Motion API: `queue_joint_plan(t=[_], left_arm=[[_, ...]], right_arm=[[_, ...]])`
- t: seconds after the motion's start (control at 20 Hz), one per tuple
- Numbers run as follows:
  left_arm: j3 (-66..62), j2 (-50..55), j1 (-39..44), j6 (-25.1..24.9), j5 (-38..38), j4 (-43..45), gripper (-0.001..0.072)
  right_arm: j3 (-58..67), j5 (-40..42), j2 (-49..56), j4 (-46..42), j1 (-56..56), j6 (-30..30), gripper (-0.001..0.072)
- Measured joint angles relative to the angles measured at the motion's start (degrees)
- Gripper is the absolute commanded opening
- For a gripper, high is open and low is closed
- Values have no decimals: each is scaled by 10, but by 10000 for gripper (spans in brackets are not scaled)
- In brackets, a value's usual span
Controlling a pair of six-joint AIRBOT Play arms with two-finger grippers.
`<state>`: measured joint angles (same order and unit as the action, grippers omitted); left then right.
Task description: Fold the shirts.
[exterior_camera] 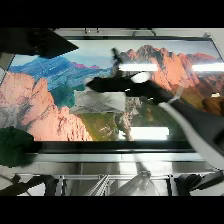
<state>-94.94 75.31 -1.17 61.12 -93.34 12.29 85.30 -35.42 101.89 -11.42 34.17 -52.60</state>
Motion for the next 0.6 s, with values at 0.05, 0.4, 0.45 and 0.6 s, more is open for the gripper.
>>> queue_joint_plan(t=[0.05, 0.4, 0.45, 0.6], left_arm=[[23, -25, -5, -2, -5, 1, 9], [198, -159, -32, -13, 4, 2, 10], [214, -170, -40, -17, 9, 2, 11], [254, -198, -76, -25, 23, 2, 17]], right_arm=[[34, 12, 36, 0, 22, 3, 355], [125, -130, 102, -50, -5, -80, 332], [128, -164, 91, -75, -23, -100, 333], [127, -266, 46, -189, -80, -176, 339]])
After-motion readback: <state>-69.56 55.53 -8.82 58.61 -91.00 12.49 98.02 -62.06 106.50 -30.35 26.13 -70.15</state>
